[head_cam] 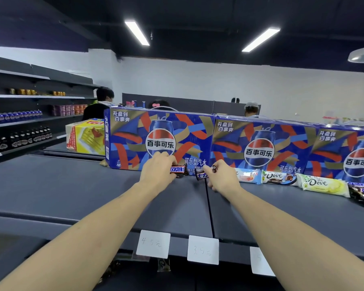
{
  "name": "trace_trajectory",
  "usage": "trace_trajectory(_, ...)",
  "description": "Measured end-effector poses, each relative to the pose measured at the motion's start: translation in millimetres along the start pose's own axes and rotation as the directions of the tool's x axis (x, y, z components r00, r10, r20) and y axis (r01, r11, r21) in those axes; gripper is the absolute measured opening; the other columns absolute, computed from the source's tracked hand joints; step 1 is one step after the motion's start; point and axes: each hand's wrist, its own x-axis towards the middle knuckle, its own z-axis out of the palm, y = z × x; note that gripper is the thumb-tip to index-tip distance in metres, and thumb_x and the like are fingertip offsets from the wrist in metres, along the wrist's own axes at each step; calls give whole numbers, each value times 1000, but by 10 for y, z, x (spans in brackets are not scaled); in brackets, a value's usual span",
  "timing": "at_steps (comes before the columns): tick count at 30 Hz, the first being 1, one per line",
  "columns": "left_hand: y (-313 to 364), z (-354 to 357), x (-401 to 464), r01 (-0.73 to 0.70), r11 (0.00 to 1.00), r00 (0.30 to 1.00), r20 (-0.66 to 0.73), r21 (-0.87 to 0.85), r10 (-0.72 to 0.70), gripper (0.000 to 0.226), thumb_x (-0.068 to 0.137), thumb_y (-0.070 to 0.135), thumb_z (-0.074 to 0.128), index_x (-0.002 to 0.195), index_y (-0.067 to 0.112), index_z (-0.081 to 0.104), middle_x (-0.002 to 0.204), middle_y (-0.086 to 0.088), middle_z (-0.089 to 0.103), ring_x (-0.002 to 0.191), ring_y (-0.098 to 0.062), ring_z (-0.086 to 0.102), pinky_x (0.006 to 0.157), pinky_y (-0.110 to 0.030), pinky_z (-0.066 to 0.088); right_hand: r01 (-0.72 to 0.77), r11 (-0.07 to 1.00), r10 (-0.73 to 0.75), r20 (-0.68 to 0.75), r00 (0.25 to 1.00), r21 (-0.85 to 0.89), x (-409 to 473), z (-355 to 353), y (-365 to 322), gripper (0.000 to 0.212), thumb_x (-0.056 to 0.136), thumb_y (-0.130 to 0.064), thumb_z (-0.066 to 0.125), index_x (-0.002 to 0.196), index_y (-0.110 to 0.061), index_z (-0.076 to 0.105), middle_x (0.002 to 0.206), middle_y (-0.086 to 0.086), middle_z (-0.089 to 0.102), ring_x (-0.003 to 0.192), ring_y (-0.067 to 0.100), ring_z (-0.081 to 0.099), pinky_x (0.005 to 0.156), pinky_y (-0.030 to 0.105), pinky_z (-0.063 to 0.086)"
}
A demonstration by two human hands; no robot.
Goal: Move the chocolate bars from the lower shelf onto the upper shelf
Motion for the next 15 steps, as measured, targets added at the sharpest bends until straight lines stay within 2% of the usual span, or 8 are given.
trace_trajectory(3,-5,35,27,-11,1000,1000,-2,5,11,28,85,31,68,112,26,61,104,4,56,98,-16,47,69,-27,41,17,983,-20,-17,1000,-182,9,42,-15,37,93,-51,53,98,-15,50,86,7,68,82,27,65,71,36,52)
trace_trajectory(5,-4,57,45,-20,1000,1000,0,4,20,29,85,31,68,112,26,60,104,4,55,98,-16,46,69,-27,39,22,964,-27,-14,1000,-266,3,71,-44,40,94,-54,50,94,-14,52,86,4,64,83,26,59,67,34,44)
trace_trajectory(8,10,85,78,-31,1000,1000,-1,-3,31,29,85,33,68,112,26,60,103,4,55,97,-15,46,69,-27,38,55,919,-73,-32,997,-390,-17,96,-102,44,89,-63,53,86,-19,58,81,-1,62,80,22,58,62,30,40)
trace_trajectory(10,19,107,101,-37,999,999,-5,-5,37,29,84,34,69,111,27,61,102,5,55,96,-14,46,68,-27,40,72,913,-97,-44,994,-402,-10,82,-129,46,84,-66,58,78,-21,59,73,-3,61,74,20,58,55,28,37)
trace_trajectory(12,24,123,121,-38,999,999,-3,-10,38,30,84,35,70,111,26,61,102,5,55,96,-15,47,69,-28,43,77,930,-93,-27,995,-361,11,52,-127,44,83,-62,64,77,-18,61,72,-2,61,73,20,59,54,28,38)
trace_trajectory(15,34,136,144,-39,999,999,7,-31,40,32,83,34,71,113,26,61,104,4,56,99,-16,47,70,-30,46,80,935,-87,-3,996,-345,25,26,-89,29,89,-43,66,93,-14,63,89,3,67,85,24,62,66,32,48)
